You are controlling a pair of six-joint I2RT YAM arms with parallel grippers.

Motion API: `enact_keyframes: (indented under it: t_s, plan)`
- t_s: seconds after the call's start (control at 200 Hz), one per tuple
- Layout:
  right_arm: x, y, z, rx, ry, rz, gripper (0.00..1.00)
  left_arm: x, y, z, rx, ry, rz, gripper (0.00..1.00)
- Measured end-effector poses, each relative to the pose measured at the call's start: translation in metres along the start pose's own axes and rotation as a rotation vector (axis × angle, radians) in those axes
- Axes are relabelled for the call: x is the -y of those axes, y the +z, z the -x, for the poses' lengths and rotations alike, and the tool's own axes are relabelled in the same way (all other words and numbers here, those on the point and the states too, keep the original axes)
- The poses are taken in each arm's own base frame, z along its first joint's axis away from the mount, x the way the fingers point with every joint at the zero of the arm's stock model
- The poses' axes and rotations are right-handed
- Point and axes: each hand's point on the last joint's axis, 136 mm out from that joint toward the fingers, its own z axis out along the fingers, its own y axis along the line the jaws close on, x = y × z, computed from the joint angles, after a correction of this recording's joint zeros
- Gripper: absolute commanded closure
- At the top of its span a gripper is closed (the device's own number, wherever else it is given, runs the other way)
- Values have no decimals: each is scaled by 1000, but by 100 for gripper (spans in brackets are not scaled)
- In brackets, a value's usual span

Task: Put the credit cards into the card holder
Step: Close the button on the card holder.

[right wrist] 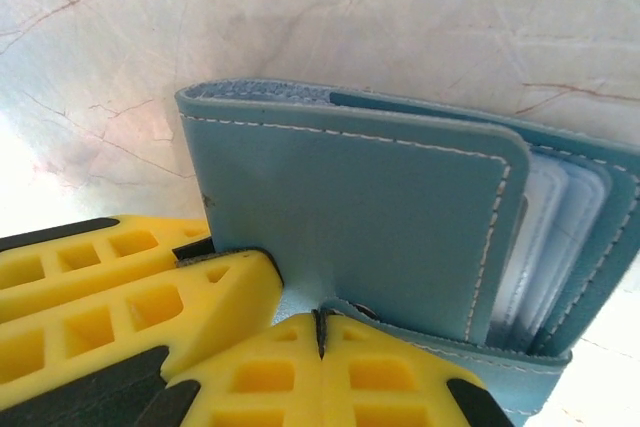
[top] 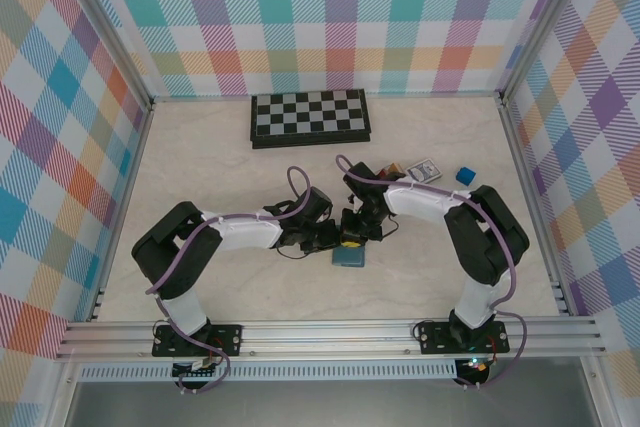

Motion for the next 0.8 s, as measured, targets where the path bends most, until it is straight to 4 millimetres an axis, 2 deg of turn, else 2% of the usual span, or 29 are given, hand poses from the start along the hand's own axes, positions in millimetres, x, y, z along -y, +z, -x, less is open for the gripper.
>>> enact_keyframes:
  t_s: [0.305,0.8]
  plan:
    - [3,-16,3,70,-18,-25,100,4,0,-1,3,5,-11,88]
    - [7,-7,4,53,-9,-38,100,6,1,-1,4,8,-17,88]
